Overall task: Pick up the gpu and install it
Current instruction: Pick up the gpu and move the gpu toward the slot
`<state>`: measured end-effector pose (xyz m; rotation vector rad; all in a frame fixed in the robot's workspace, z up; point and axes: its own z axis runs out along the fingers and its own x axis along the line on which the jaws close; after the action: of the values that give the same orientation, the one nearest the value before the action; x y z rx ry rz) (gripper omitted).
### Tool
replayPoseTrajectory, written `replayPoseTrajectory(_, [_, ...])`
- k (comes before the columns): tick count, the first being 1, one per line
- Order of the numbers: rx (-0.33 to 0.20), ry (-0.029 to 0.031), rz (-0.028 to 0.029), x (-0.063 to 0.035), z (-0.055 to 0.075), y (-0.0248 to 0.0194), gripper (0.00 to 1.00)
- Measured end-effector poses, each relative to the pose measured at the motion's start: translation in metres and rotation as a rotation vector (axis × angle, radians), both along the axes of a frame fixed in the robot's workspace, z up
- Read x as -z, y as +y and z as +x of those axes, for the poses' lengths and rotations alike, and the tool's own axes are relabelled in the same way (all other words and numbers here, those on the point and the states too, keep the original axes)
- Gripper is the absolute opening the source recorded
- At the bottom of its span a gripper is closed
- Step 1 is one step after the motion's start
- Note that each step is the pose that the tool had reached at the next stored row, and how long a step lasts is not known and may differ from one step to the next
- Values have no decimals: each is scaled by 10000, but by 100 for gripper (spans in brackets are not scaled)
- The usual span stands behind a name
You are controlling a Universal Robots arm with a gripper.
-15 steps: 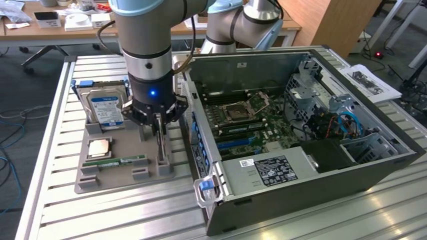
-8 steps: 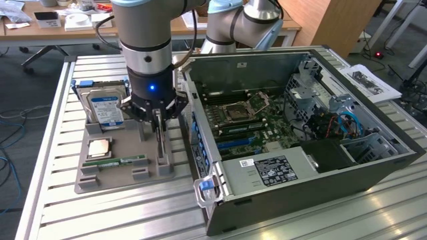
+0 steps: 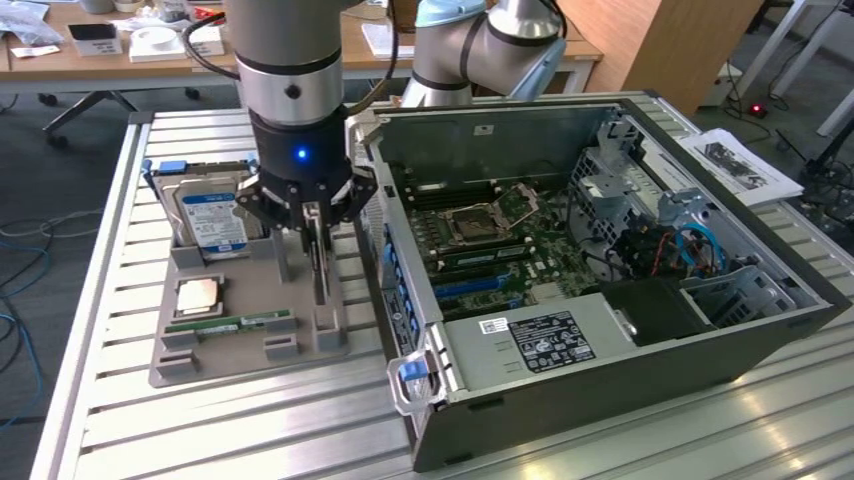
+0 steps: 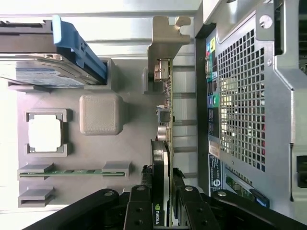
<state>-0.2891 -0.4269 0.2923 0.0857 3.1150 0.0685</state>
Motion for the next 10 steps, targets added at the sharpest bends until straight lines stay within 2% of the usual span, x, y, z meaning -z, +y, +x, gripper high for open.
replayPoseTrajectory(10, [0,-7,-1,-290,0,0,27])
